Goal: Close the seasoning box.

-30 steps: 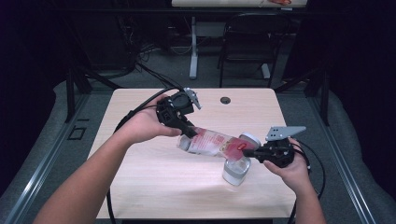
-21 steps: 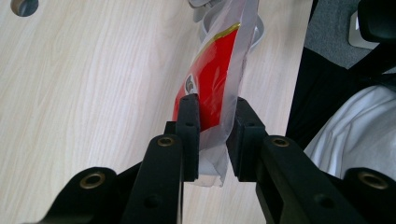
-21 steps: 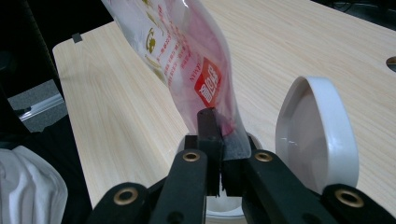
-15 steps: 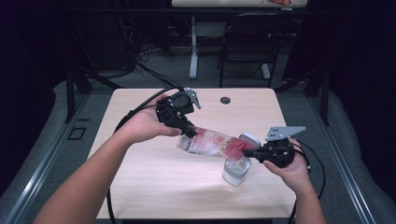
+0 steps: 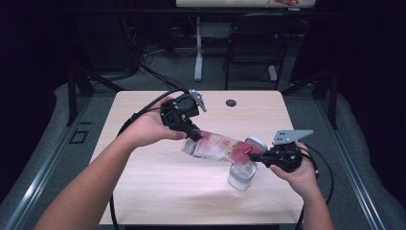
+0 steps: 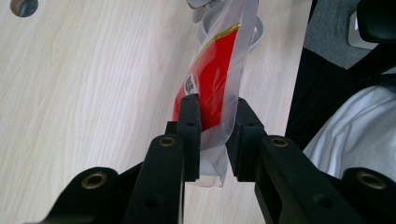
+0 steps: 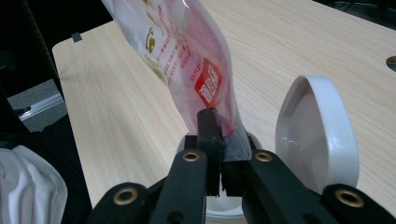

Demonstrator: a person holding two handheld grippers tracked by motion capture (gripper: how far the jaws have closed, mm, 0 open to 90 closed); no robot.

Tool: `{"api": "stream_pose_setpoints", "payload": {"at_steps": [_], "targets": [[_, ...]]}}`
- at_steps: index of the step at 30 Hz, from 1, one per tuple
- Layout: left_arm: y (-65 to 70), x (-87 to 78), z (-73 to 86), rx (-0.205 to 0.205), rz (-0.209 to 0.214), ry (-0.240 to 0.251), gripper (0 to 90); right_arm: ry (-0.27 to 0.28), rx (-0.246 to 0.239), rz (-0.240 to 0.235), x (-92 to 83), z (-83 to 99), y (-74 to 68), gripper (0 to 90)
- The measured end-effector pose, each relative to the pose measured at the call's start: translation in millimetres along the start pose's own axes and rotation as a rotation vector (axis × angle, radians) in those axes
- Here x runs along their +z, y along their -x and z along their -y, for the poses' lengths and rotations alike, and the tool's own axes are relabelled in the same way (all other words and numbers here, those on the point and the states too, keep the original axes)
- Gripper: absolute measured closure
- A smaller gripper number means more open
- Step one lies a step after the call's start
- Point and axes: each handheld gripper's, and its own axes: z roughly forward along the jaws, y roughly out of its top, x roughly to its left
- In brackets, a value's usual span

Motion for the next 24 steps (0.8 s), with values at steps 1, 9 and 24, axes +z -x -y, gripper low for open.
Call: {"api": "stream_pose_setpoints", "payload": {"at_steps": [1,9,24], "targets": [[0.0,0.0,0.0,0.0,0.0,0.0,77.2,0.0,0.0,0.0,0.0,0.0,0.0,88.9],[0.8,-0.1,-1.3,-0.001,0.001,-0.001,77.8,-0.003,-0.001,0.004,0.1,0.1,-0.2,88.9],[1.1,-0.6,-2.2,0.001,-0.004,-0.004,78.9,-0.009,-0.001,0.002,1.2,0.1,-0.4,88.7]]}}
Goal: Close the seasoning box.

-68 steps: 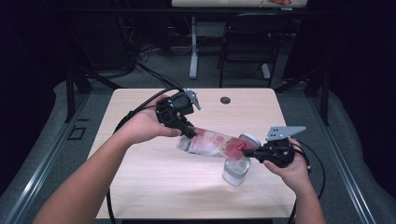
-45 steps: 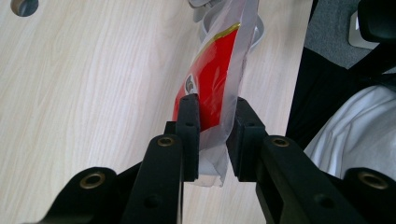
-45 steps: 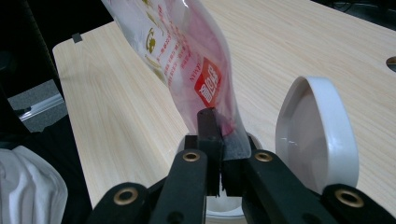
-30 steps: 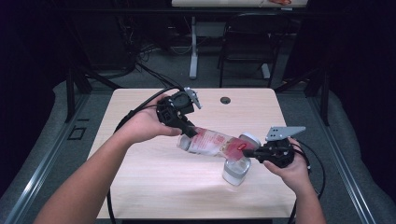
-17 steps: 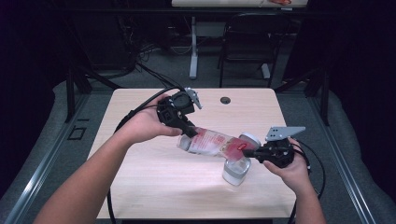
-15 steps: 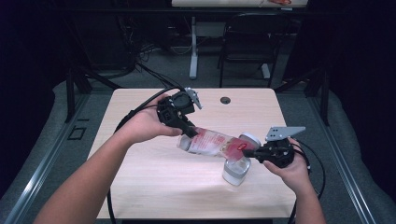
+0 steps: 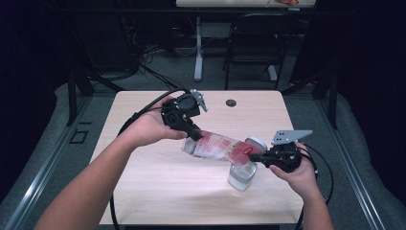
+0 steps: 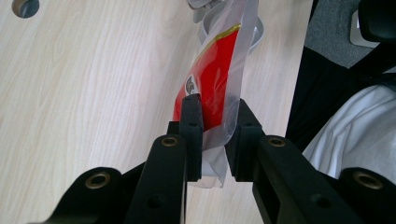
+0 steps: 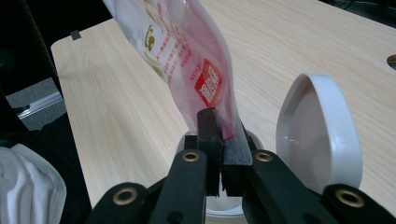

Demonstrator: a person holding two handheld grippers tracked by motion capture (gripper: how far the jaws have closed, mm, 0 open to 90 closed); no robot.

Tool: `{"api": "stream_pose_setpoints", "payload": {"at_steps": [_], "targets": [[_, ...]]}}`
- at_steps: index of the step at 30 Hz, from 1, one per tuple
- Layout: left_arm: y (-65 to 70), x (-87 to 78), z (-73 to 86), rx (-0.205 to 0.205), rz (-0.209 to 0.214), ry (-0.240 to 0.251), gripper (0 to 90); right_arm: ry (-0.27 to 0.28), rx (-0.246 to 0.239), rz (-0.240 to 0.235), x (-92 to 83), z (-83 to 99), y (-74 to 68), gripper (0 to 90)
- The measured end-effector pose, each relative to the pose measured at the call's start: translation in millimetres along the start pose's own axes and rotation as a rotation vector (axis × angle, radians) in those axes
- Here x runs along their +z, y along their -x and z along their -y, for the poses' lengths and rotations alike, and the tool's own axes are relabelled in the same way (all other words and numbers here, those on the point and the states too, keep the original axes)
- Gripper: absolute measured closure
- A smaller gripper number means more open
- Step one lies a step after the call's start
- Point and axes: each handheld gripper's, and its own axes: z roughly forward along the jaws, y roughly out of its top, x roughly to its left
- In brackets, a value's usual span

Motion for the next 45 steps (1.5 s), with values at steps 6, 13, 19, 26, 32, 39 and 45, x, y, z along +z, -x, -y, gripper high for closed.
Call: {"api": "stream_pose_setpoints", "payload": {"at_steps": [6,13,19,26,32,39,45], "targets": [[-0.1,0.1,0.0,0.001,-0.001,-0.003,79.6,0.002,0.001,-0.001,0.4,0.0,-0.1,88.6],[0.6,0.0,-1.0,0.006,-0.008,-0.009,80.7,0.003,0.001,-0.002,0.4,0.0,0.1,88.4],[1.9,-1.1,-4.3,0.024,-0.006,-0.019,81.1,0.005,0.006,-0.004,0.8,0.3,0.0,87.9],[3.7,-1.7,-7.1,0.026,-0.004,-0.018,81.1,-0.001,0.007,-0.005,0.4,0.8,0.6,87.8],[4.2,-1.7,-8.3,0.021,-0.004,-0.013,80.9,-0.003,0.008,-0.004,0.4,1.0,0.9,87.8],[3.9,-2.0,-9.6,0.02,-0.002,-0.015,80.6,-0.005,0.007,-0.004,0.5,1.3,1.4,87.8],[3.9,-2.0,-9.9,0.02,-0.004,-0.013,80.5,-0.006,0.005,-0.003,0.5,1.3,1.4,88.0]]}}
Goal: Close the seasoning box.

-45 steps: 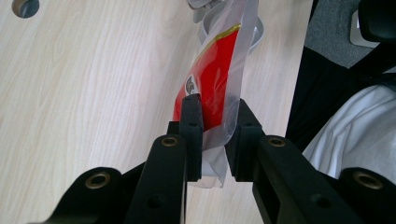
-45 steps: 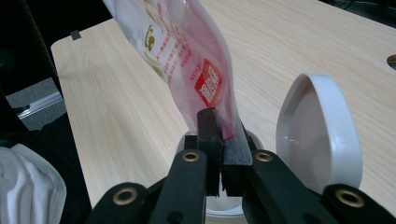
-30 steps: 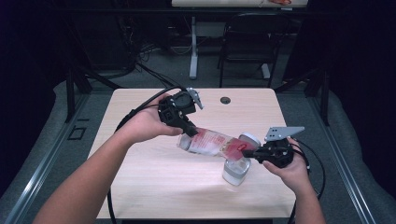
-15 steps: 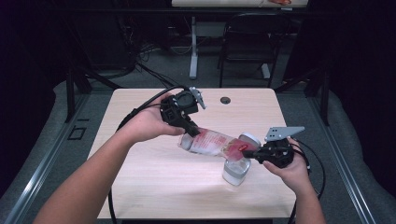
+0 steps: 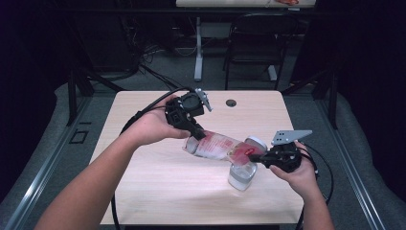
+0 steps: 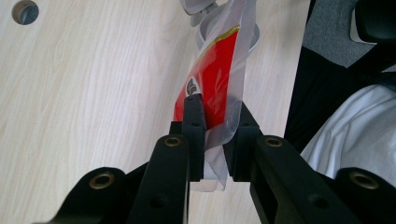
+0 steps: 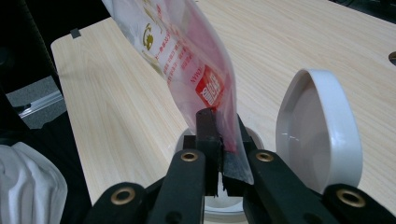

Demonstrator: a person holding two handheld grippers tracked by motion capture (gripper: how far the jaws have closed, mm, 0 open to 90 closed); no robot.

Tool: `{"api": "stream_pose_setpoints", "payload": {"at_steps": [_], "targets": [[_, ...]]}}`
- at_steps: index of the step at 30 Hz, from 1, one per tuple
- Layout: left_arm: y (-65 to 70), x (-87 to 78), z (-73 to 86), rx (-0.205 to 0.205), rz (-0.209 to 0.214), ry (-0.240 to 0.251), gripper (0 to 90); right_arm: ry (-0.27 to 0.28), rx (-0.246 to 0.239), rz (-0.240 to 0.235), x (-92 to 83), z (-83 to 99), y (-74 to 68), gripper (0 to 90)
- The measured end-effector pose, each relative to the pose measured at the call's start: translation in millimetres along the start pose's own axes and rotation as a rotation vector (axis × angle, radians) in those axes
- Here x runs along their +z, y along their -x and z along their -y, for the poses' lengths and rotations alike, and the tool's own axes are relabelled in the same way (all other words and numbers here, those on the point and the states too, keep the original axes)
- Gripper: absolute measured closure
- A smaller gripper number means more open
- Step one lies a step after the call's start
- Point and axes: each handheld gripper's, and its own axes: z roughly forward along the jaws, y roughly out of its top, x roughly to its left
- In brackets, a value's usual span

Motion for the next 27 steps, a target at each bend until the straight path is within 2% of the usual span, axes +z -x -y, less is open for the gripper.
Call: {"api": "stream_pose_setpoints", "payload": {"at_steps": [27], "targets": [[-0.5,0.0,-1.8,0.0,0.011,0.018,80.7,-0.008,0.0,-0.005,-2.7,0.2,-1.3,88.4]]}}
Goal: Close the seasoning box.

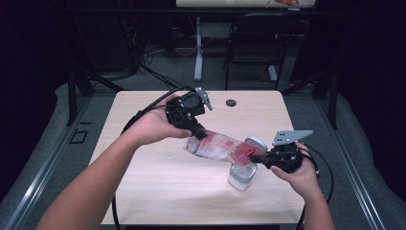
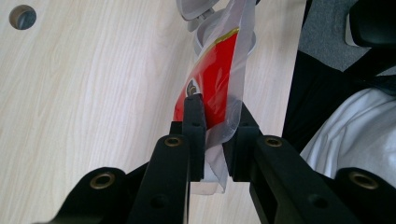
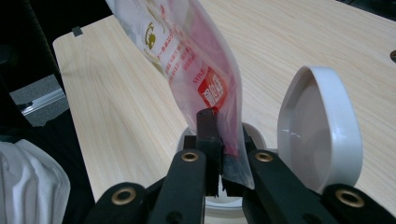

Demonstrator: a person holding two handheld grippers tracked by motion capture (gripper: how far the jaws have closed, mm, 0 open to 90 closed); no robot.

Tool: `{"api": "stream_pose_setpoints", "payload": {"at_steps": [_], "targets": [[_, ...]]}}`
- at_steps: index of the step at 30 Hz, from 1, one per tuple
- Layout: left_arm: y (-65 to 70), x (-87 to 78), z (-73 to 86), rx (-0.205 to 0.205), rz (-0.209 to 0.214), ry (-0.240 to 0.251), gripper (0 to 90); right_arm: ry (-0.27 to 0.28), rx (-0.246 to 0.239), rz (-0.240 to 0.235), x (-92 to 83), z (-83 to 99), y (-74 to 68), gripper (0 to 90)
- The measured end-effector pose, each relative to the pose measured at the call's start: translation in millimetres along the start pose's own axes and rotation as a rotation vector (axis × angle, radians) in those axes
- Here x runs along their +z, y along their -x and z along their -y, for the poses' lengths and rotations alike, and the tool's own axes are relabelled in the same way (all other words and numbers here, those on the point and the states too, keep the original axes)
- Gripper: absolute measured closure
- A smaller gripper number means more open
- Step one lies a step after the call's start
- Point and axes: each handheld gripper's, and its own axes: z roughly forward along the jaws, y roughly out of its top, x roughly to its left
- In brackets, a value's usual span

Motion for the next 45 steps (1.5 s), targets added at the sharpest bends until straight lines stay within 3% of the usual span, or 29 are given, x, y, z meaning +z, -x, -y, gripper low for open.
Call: {"api": "stream_pose_setpoints", "payload": {"at_steps": [20,45], "targets": [[-1.9,0.5,-1.8,-0.002,0.005,0.007,80.3,-0.006,-0.003,-0.023,-4.5,1.6,-2.5,89.0],[-2.3,-0.3,-4.2,0.0,0.003,0.003,80.1,-0.01,-0.002,-0.018,-2.6,2.2,-2.0,89.2]]}}
